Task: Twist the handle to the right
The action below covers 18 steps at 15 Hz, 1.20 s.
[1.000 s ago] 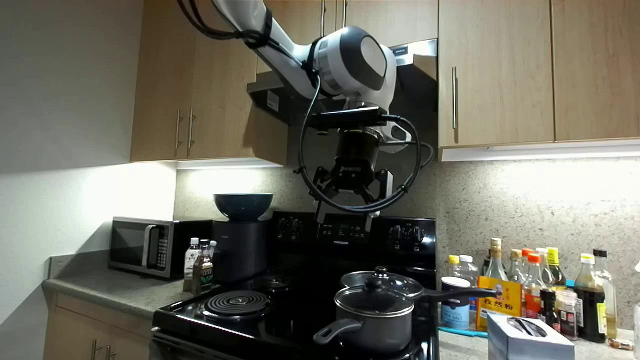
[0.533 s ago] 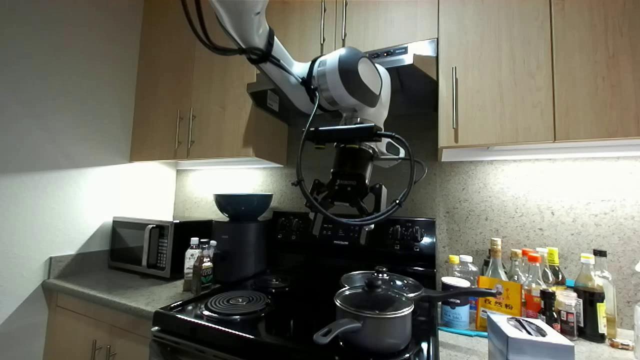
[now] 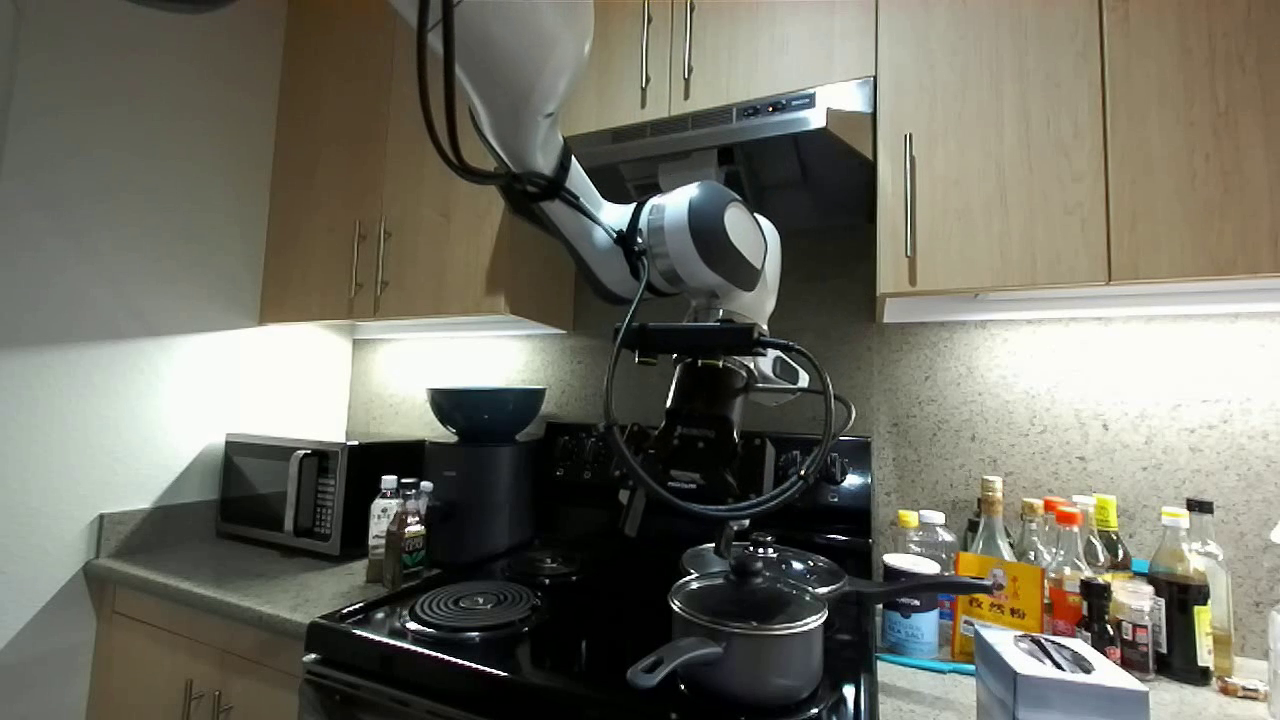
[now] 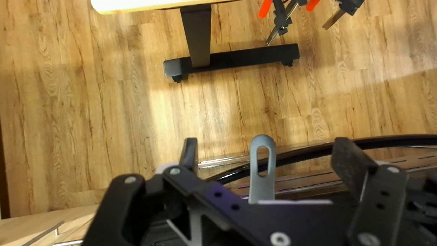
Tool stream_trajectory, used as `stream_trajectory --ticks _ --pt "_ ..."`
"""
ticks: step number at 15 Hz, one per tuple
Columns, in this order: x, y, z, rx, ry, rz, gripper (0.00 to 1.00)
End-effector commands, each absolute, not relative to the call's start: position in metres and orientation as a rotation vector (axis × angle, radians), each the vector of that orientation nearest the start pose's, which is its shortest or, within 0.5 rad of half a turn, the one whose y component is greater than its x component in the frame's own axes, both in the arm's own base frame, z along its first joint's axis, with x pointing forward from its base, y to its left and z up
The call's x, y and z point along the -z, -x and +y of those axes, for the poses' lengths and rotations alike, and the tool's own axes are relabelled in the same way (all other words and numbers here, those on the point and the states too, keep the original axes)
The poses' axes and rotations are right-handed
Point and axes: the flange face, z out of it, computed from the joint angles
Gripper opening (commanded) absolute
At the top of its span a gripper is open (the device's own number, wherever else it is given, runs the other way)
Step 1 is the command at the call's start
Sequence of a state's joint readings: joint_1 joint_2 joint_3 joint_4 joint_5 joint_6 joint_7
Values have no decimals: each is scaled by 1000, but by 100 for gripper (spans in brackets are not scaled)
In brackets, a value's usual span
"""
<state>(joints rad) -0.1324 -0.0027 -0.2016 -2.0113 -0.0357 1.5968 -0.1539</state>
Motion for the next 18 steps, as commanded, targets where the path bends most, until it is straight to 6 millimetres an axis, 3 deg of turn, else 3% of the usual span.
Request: stream_trajectory --ticks 1,2,3,7,10,11,14,18 --pt "-429 -474 -169 -623 3001 260 100" --pt "-430 -474 -170 -620 3003 261 100" --pt "-426 -483 -159 -531 3063 309 100" --pt "-410 -515 -119 -351 3189 222 100" --pt "-398 -524 -93 -372 3222 128 100" --pt "-406 -522 -100 -378 3183 152 100" --pt "-402 -524 -94 -389 3185 136 100" --pt "-381 -524 -81 -502 3107 17 100"
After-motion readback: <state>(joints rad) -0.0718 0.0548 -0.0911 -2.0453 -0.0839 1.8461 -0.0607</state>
